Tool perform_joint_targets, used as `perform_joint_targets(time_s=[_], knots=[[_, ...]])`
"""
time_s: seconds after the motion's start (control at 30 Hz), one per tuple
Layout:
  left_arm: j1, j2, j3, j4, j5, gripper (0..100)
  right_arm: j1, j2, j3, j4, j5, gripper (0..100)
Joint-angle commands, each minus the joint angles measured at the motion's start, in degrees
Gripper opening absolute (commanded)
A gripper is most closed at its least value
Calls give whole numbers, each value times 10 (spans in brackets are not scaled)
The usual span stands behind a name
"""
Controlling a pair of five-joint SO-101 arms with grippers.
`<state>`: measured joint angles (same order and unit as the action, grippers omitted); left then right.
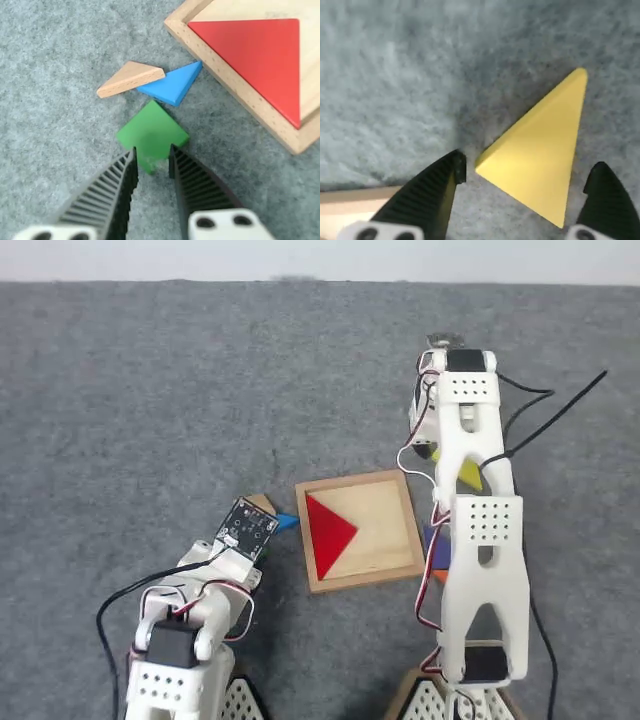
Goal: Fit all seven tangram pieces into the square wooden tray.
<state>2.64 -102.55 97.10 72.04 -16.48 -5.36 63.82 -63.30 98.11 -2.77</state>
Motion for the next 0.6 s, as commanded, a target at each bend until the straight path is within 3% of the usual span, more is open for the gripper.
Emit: perform_joint_targets(time_s=[0.0, 0.3, 0.57], knots=[[-4, -7, -7, -1, -4, 98, -3, -29, -11, -21, -23, 367], [-4, -7, -7, -1, -4, 98, 22, 15, -11, -1, -23, 359], [-4, -7, -7, -1, -4, 98, 23, 15, -12, 12, -3, 256]])
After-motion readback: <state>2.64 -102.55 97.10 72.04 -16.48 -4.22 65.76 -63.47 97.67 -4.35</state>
